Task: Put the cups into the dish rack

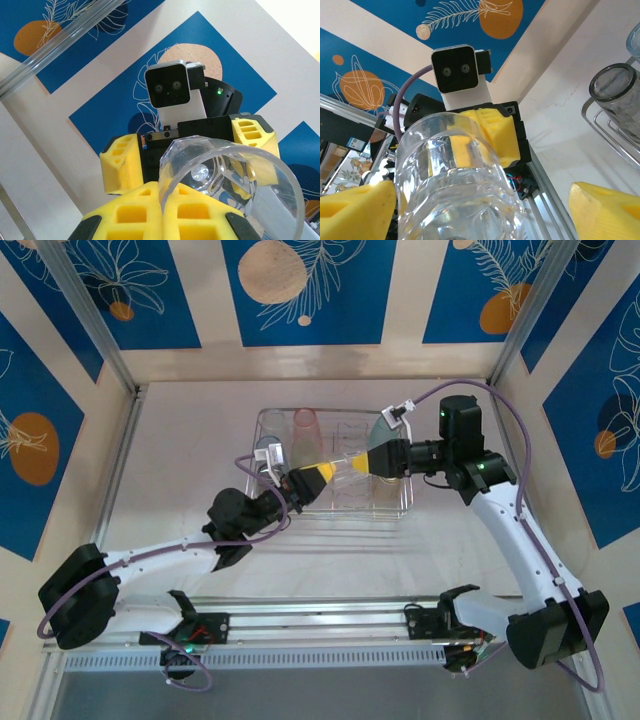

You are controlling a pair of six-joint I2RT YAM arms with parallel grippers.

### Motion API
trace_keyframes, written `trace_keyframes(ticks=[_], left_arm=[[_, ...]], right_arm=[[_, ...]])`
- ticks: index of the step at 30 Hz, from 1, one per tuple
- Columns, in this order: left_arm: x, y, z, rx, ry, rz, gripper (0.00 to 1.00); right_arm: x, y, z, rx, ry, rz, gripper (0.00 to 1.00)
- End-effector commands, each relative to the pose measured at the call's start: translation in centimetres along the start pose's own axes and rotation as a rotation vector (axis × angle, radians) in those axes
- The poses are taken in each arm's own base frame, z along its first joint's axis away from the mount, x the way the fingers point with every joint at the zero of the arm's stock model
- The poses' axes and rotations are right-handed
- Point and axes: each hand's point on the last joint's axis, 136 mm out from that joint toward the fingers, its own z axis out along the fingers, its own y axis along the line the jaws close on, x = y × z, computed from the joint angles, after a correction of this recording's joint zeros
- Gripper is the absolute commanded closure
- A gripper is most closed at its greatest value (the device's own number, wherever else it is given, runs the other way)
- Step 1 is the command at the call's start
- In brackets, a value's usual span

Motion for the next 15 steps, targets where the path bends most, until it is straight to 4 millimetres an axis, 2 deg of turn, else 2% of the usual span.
trace_keyframes(ticks=[1, 10, 15], left_arm=[[-1.13, -1.39, 0.31, 0.047, -0.023, 0.015, 1.0], [-0.98, -0.94, 0.24, 0.027, -0.019, 0.024, 1.0], [-0.84, -0.6, 0.13, 0.016, -0.019, 0.03, 1.0]], right_arm=[[0.2, 1.47, 0.03, -0.044, 0.03, -0.021, 0.15], [0.47, 1.75, 0.05, -0.063, 0.041, -0.016, 0.34], [0.6, 1.75, 0.11, -0.07, 0.048, -0.002, 0.52]])
